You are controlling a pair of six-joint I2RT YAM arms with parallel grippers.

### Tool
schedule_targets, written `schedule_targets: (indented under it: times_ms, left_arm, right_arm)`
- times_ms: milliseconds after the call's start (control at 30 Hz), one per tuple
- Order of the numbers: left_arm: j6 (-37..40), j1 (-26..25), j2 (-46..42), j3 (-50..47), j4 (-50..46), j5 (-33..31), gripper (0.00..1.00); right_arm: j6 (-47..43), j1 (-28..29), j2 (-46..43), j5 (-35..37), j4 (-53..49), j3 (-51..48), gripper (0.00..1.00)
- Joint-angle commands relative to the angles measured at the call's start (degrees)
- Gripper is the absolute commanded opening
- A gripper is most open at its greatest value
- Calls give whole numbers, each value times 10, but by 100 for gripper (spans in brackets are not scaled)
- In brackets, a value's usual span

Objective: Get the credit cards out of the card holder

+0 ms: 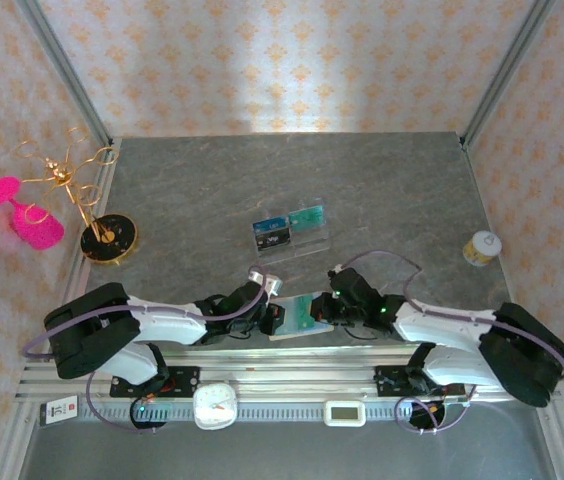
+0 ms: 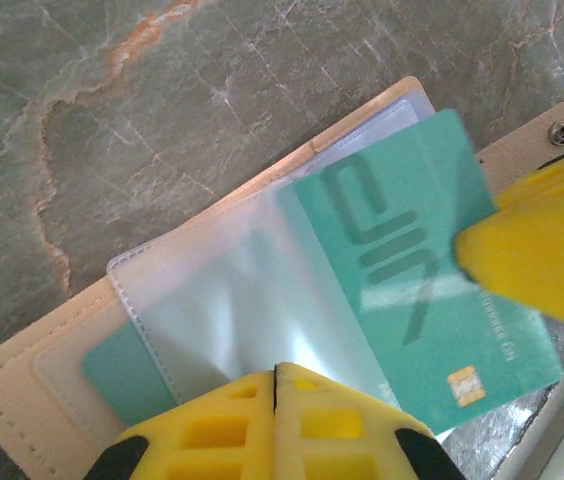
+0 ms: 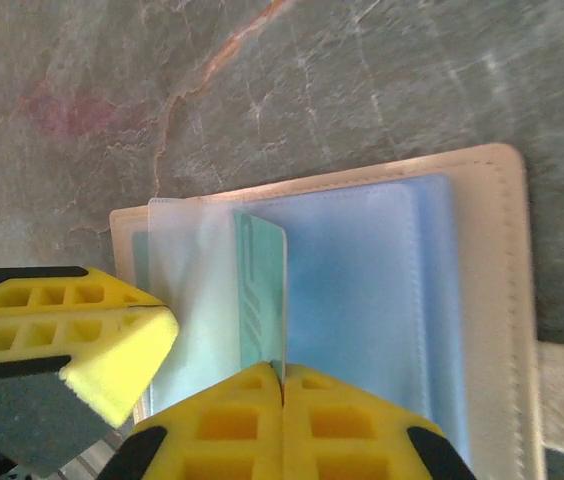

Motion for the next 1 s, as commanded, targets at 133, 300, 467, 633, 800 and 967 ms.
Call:
schedule_targets:
  times_ms: [133, 300, 467, 633, 800, 967]
  left_arm:
    - [-31, 33, -98, -22, 40, -3, 0]
    - [-99, 85, -223, -73, 182, -12, 28]
    - [-117, 98, -259, -90, 311, -22, 40]
    - [-138, 98, -247, -108, 402, -23, 42]
    - [-157, 98, -229, -128, 492, -32, 42]
    - [-164, 98, -211, -130, 542, -30, 42]
  right_arm:
    - [-5, -5, -102, 34, -24, -5, 0]
    - [7, -5, -164, 87, 45, 6, 0]
    - [20, -4, -163, 142, 150, 31, 0]
    - [38, -4, -144, 175, 248, 49, 0]
    - [39, 8, -109, 193, 304, 74, 0]
    - [23, 31, -73, 200, 341, 104, 0]
